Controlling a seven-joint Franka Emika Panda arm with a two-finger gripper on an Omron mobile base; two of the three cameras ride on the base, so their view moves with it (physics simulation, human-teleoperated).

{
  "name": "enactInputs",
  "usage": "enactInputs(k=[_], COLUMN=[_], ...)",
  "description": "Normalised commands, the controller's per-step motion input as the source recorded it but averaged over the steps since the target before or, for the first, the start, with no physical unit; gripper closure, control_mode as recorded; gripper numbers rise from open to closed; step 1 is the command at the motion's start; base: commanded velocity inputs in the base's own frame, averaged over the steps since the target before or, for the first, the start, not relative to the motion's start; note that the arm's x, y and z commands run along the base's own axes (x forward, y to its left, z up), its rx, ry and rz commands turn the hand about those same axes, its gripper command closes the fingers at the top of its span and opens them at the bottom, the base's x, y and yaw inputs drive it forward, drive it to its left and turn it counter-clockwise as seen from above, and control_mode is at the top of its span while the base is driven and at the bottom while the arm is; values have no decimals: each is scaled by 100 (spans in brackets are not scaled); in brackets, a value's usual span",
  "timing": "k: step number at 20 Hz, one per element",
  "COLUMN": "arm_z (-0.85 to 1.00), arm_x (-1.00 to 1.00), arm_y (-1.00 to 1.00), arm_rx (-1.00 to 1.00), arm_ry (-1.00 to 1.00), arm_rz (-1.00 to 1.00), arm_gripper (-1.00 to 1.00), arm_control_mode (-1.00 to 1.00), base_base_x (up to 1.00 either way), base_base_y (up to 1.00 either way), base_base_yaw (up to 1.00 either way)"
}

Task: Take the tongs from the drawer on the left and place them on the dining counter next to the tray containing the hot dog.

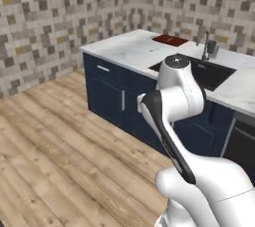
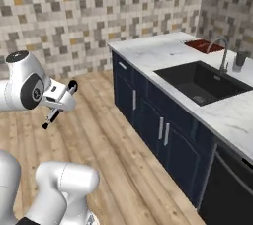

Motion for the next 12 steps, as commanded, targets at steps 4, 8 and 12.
enactInputs(k=[4,8,12], arm_z=[0,0,0], arm_x=[0,0,0], arm_y=[0,0,0], arm_rx=[0,0,0], arm_ry=[0,0,0], arm_rz=[0,0,0], arm_gripper=[100,100,100], arm_control_mode=[100,100,100], base_base_x=[100,100,100], base_base_y=[100,100,100], base_base_yaw=[-3,-7,-13])
